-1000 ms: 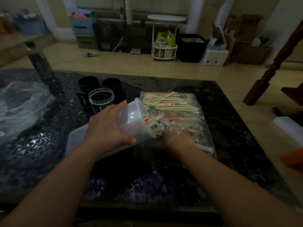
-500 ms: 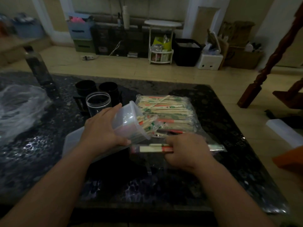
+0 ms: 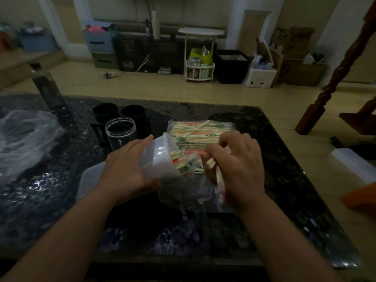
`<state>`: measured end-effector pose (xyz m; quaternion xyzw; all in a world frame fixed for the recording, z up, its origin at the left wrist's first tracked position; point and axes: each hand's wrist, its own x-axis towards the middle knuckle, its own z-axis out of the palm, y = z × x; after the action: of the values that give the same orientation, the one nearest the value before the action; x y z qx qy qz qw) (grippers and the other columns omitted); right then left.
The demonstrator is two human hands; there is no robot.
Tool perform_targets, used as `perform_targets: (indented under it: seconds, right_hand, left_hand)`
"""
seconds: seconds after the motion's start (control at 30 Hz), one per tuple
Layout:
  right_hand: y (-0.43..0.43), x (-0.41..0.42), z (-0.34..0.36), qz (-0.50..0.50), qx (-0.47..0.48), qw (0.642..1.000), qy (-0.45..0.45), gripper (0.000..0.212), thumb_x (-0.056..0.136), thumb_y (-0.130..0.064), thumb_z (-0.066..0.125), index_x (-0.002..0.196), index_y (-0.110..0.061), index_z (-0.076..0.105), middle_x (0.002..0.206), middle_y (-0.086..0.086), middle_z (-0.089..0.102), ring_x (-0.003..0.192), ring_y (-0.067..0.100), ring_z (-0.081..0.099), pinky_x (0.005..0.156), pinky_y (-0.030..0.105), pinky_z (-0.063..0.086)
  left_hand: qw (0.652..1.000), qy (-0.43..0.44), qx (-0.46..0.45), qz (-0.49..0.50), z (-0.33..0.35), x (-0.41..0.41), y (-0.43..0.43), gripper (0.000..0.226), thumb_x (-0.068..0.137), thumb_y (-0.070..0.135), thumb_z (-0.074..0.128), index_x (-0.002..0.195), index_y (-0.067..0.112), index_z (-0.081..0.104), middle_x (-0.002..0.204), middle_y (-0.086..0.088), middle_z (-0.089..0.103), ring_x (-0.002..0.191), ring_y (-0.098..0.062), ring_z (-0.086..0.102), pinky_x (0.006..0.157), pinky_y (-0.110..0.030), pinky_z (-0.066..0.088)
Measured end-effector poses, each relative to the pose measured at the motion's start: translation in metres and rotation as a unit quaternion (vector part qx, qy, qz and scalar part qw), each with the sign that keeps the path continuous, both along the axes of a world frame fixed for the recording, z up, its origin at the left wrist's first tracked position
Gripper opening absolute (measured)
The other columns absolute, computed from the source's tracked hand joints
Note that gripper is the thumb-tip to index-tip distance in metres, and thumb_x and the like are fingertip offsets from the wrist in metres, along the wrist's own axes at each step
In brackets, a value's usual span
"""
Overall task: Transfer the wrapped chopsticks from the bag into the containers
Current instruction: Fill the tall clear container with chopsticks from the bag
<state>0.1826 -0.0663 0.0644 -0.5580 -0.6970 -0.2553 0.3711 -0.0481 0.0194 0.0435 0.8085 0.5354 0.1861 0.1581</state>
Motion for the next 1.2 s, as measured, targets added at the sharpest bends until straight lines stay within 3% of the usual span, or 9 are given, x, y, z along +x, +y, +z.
perform_targets:
  seconds: [0.2, 0.33, 0.43, 0.67, 0.77, 0.87, 0.97, 1.03, 1.2]
  right_hand:
    - [0.011, 0.003, -0.009, 0.069, -0.008, 0.957, 0.281, 0.036, 0.098, -0.045, 0.049, 0.093, -0.018, 0.071, 0.096, -0.001, 0.05, 0.079, 0.002, 0.049, 0.066, 0.008, 0.04]
    - [0.014, 0.0, -0.003, 0.08, 0.004, 0.844, 0.53, 0.02, 0.097, -0.037, 0.056, 0.08, -0.028, 0.063, 0.081, 0.009, 0.067, 0.071, 0.008, 0.066, 0.061, 0.019, 0.051]
    - [0.014, 0.001, -0.004, 0.048, -0.009, 0.805, 0.591, 0.035, 0.095, -0.05, 0.053, 0.07, -0.028, 0.064, 0.064, -0.002, 0.064, 0.062, 0.017, 0.066, 0.058, 0.033, 0.054]
    - [0.015, -0.002, -0.003, 0.108, -0.058, 0.726, 0.677, 0.025, 0.092, -0.035, 0.06, 0.072, -0.019, 0.063, 0.057, -0.009, 0.06, 0.054, 0.001, 0.058, 0.05, 0.018, 0.047]
    - [0.018, -0.007, -0.009, 0.124, -0.2, 0.733, 0.638, 0.006, 0.088, -0.018, 0.071, 0.085, -0.021, 0.066, 0.064, -0.013, 0.065, 0.059, -0.001, 0.06, 0.055, 0.018, 0.047]
    - [0.02, -0.013, -0.014, 0.165, -0.25, 0.653, 0.695, 0.022, 0.086, -0.006, 0.07, 0.101, -0.019, 0.061, 0.075, -0.005, 0.069, 0.054, 0.002, 0.061, 0.045, 0.014, 0.042]
    - [0.024, -0.013, -0.014, 0.141, -0.153, 0.6, 0.772, 0.017, 0.092, -0.004, 0.061, 0.083, -0.018, 0.057, 0.07, 0.002, 0.062, 0.05, 0.009, 0.051, 0.041, 0.02, 0.038]
    - [0.027, -0.012, -0.016, 0.123, -0.159, 0.615, 0.763, 0.021, 0.092, -0.003, 0.058, 0.077, -0.018, 0.057, 0.063, -0.001, 0.06, 0.052, 0.01, 0.053, 0.044, 0.023, 0.042]
    - [0.027, -0.014, -0.033, 0.045, -0.252, 0.737, 0.626, 0.032, 0.079, -0.024, 0.08, 0.099, -0.03, 0.055, 0.091, 0.0, 0.068, 0.077, 0.013, 0.067, 0.065, 0.031, 0.055]
  left_hand:
    - [1.0, 0.001, -0.002, 0.011, -0.001, 0.002, 0.0, 0.132, 0.03, 0.07, 0.069, 0.15, 0.037, 0.027, 0.147, 0.005, 0.04, 0.133, -0.017, 0.038, 0.109, -0.04, 0.031]
    - [1.0, -0.002, -0.009, 0.017, -0.001, 0.004, 0.002, 0.131, 0.031, 0.066, 0.072, 0.15, 0.037, 0.027, 0.148, 0.005, 0.039, 0.134, -0.017, 0.038, 0.109, -0.04, 0.03]
    - [1.0, -0.007, -0.016, 0.019, -0.001, 0.005, 0.001, 0.129, 0.033, 0.061, 0.075, 0.15, 0.038, 0.026, 0.149, 0.005, 0.037, 0.135, -0.017, 0.036, 0.11, -0.04, 0.028]
    - [1.0, -0.007, -0.017, 0.016, -0.001, 0.004, 0.001, 0.129, 0.033, 0.061, 0.075, 0.15, 0.039, 0.026, 0.149, 0.007, 0.037, 0.135, -0.016, 0.036, 0.11, -0.038, 0.027]
    - [1.0, -0.007, -0.021, 0.015, 0.0, 0.005, 0.001, 0.128, 0.034, 0.061, 0.075, 0.15, 0.039, 0.025, 0.149, 0.006, 0.036, 0.136, -0.016, 0.035, 0.11, -0.039, 0.026]
    - [1.0, -0.002, -0.018, 0.013, 0.0, 0.005, 0.001, 0.129, 0.034, 0.061, 0.074, 0.15, 0.038, 0.025, 0.15, 0.005, 0.037, 0.136, -0.017, 0.035, 0.111, -0.041, 0.027]
    - [1.0, -0.004, -0.015, 0.017, -0.001, 0.005, 0.001, 0.129, 0.033, 0.062, 0.074, 0.15, 0.039, 0.025, 0.15, 0.005, 0.037, 0.136, -0.017, 0.035, 0.11, -0.041, 0.028]
    - [1.0, -0.004, -0.014, 0.016, 0.0, 0.005, 0.001, 0.129, 0.034, 0.062, 0.076, 0.15, 0.039, 0.025, 0.15, 0.005, 0.036, 0.135, -0.017, 0.036, 0.11, -0.04, 0.028]
    - [1.0, 0.01, -0.007, 0.014, 0.0, 0.007, 0.0, 0.127, 0.045, 0.048, 0.092, 0.151, 0.038, 0.024, 0.151, 0.006, 0.034, 0.137, -0.017, 0.033, 0.109, -0.038, 0.024]
